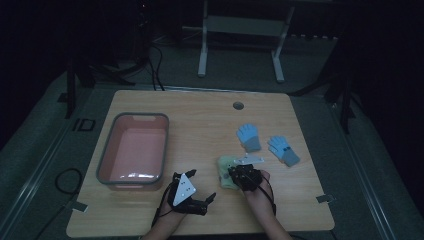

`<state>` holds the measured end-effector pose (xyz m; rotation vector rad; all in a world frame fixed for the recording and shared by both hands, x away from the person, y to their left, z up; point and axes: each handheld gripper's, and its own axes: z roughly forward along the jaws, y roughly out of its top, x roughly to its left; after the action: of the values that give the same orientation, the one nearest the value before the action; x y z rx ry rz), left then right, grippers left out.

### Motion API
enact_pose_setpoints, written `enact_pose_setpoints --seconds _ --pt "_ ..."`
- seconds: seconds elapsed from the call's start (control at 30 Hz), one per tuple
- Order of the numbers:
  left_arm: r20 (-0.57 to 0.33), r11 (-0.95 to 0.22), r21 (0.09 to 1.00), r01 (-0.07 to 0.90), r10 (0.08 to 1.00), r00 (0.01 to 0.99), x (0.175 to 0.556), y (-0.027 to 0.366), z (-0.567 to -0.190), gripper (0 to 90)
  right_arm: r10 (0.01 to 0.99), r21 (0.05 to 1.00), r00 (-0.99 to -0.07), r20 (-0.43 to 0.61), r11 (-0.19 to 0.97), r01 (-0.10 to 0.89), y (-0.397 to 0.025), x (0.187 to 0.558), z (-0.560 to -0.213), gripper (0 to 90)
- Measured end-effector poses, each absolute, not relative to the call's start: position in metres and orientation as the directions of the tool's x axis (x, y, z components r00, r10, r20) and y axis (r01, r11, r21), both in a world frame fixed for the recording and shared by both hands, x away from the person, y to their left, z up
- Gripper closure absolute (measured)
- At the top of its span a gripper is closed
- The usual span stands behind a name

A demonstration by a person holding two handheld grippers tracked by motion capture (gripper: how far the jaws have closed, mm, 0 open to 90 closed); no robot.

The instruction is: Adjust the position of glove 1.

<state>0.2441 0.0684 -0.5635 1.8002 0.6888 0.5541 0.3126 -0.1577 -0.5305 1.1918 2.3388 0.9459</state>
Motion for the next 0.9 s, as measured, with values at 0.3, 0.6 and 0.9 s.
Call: enact_pose_setpoints --seconds 0.3,0.6,0.9 --pt "0.041 -0.255 0.949 0.188 0.689 0.724 0.244 0.068 -0.563 1.9 0.794 0.697 -0.607 0.023 0.423 0.579 -0.159 0.316 -0.529 76.6" --pt "0.048 -0.263 0.947 0.182 0.679 0.733 0.244 0.068 -0.563 1.9 0.75 0.739 -0.661 0.031 0.428 0.521 -0.17 0.316 -0.518 39.4" --pt "0.131 -0.327 0.94 0.092 0.598 0.791 0.243 0.061 -0.558 1.9 0.699 0.754 -0.703 0.131 0.39 0.528 -0.197 0.33 -0.512 14.3"
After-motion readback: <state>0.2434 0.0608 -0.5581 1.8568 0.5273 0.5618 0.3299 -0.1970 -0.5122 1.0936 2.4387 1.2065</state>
